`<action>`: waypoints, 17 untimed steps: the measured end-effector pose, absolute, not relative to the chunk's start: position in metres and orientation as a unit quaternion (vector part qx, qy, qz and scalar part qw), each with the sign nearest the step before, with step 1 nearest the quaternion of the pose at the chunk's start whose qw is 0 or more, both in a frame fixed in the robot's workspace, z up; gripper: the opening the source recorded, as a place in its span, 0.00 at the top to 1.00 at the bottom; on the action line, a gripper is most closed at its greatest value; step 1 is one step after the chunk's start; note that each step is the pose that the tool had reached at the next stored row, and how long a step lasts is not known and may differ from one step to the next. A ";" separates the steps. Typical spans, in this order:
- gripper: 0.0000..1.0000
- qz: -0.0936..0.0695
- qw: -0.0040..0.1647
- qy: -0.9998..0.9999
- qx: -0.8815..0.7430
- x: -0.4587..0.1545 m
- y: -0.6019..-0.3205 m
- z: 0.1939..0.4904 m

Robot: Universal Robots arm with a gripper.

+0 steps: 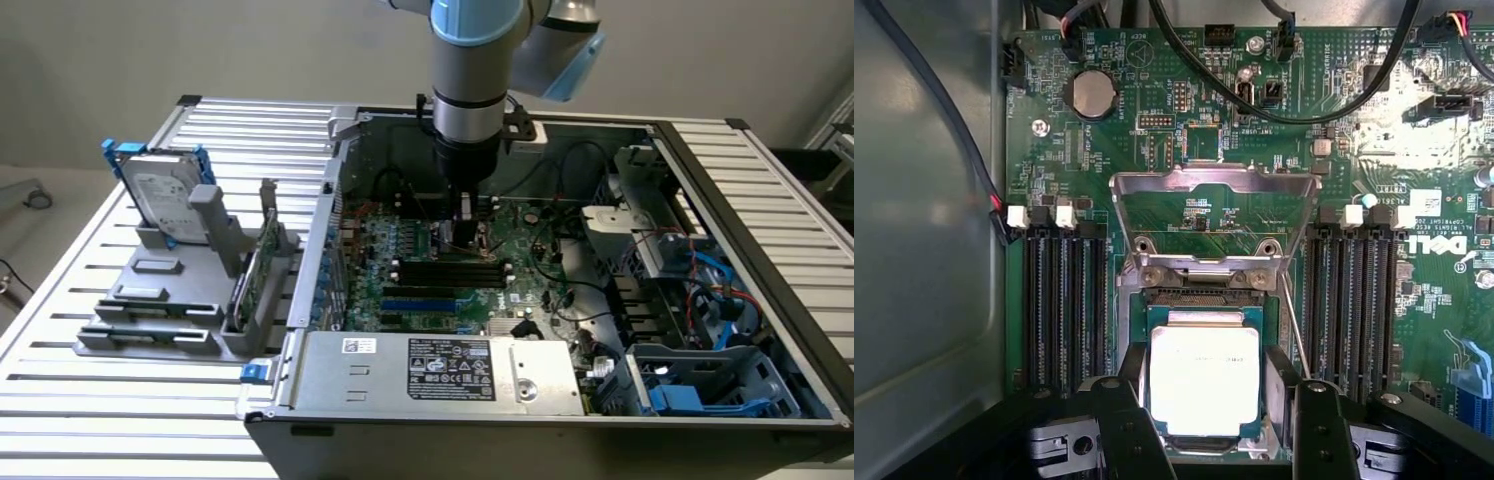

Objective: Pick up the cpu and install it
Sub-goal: 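Close the cpu cover, then install the first cpu locking lever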

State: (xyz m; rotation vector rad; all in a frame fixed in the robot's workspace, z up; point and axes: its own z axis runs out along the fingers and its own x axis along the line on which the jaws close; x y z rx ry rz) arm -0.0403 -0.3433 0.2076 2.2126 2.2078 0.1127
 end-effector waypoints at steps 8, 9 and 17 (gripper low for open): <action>0.45 0.036 0.007 0.706 0.707 -0.040 -0.343 0.205; 0.45 0.036 0.007 0.706 0.707 -0.040 -0.344 0.205; 0.45 0.036 0.007 0.706 0.707 -0.040 -0.344 0.203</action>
